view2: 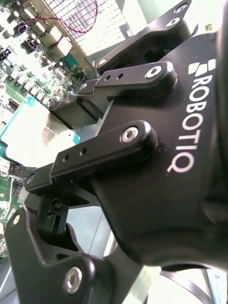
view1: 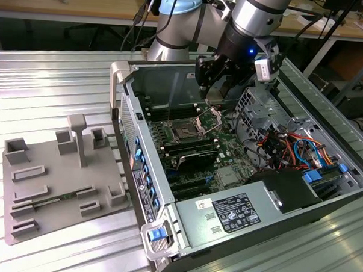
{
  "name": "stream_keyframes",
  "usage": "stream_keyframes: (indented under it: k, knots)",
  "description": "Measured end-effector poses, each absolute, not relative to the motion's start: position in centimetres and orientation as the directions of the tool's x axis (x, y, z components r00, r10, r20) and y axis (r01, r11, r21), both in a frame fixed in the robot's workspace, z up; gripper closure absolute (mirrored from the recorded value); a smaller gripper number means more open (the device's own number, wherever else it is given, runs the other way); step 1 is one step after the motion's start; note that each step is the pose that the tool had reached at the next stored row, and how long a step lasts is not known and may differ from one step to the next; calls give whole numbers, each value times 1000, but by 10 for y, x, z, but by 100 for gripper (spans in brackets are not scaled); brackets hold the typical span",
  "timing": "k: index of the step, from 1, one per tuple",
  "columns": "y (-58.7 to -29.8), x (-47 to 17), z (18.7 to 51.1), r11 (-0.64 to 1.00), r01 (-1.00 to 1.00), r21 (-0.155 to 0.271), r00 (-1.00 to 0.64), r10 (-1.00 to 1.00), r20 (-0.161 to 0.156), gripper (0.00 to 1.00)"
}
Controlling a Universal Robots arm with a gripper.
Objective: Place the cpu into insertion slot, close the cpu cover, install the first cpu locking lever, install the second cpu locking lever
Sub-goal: 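Place the cpu into insertion slot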
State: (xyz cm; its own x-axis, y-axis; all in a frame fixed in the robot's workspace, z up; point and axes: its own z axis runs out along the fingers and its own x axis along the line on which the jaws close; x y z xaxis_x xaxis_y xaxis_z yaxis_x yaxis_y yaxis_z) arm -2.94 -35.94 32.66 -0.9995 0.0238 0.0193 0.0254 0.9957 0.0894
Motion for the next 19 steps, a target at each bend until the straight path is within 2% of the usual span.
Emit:
stream_keyframes:
  k: [19]
  knots:
    - [-359, -29, 323, 996, 25, 89, -1000, 24, 19, 45]
